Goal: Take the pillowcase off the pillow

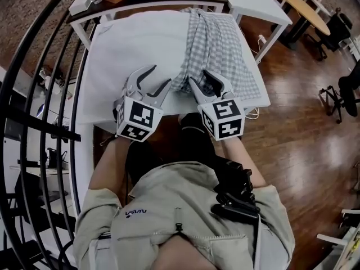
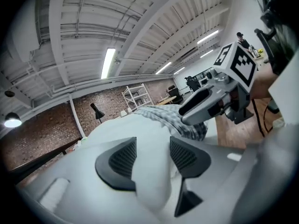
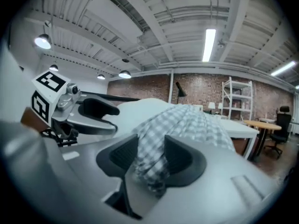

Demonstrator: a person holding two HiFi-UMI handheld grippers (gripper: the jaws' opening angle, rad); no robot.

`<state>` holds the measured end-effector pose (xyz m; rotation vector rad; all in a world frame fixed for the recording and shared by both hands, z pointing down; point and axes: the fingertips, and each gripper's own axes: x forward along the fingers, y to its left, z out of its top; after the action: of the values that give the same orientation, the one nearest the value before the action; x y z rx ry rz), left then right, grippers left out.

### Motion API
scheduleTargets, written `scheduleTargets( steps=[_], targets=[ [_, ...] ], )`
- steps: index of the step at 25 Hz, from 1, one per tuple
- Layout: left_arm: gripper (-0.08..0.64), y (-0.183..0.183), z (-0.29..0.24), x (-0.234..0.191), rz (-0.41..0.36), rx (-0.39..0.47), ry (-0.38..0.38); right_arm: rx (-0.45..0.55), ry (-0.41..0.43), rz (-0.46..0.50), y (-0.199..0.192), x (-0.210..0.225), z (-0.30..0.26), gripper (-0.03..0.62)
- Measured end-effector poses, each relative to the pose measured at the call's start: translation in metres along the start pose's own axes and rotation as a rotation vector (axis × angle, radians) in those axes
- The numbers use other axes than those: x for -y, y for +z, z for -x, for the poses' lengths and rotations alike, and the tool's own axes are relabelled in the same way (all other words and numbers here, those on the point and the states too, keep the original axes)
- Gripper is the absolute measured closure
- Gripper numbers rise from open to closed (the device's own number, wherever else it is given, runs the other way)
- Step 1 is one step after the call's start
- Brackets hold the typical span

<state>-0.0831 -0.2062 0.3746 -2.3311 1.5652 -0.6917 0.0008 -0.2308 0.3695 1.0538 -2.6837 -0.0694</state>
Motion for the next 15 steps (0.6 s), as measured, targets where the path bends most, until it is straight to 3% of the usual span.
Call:
scheduleTargets(
  steps=[4, 7, 10, 15],
  targets=[
    [0.358, -0.023, -0.019, 0.004, -0.036, -0.055, 0.030, -0.088, 0.003, 0.088, -0.034, -0.023, -0.025, 0.411],
    [0.470, -0.026, -0.022, -0.002, -0.043, -0.056, 0.076, -0.108, -0.051, 0.167, -0.038, -0.018, -0.035, 0.513],
    [0.522, -0.011, -0.016, -0.012, 0.001, -0.016, 0.107, -0.090, -0.095, 0.194, -0.027, -0.006, -0.026, 0.555],
    [0.541, 0.039, 0.003, -0.053, 0.031, 0.102, 0.160, -0.009, -0.254, 0.209, 0.005, 0.048, 0.001, 0.560]
  ],
)
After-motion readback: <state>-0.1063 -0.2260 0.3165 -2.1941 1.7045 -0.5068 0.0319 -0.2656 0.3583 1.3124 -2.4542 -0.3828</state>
